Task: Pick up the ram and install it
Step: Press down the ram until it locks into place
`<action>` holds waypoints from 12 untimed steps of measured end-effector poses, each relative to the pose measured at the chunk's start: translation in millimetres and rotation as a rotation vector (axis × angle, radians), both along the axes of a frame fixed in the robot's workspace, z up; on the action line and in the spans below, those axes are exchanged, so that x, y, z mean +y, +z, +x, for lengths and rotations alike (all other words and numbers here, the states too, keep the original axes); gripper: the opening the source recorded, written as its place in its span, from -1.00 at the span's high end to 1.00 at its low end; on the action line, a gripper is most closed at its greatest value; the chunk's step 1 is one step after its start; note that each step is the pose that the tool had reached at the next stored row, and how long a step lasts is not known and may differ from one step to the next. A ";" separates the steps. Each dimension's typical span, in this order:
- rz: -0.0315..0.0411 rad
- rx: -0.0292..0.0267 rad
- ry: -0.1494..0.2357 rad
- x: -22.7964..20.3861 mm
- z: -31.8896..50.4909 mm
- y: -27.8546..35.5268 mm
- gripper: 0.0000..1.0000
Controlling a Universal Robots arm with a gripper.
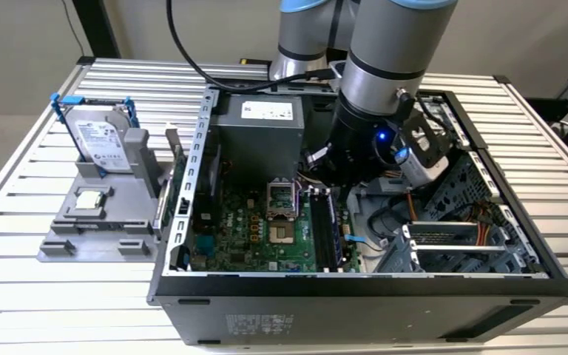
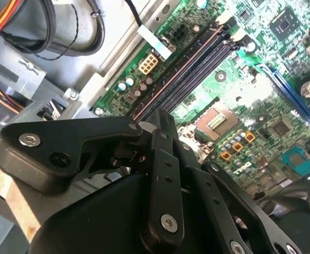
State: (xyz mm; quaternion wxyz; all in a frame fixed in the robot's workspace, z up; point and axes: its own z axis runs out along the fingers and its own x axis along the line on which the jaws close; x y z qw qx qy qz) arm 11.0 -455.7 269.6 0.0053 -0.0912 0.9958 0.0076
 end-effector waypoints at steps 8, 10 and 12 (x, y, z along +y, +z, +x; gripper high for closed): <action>0.0374 -0.0083 0.067 0.1 0.1 -0.2 1.00; 0.0372 -0.0106 0.098 0.1 0.2 -0.1 1.00; 0.0373 -0.0138 0.131 0.1 0.1 -0.1 1.00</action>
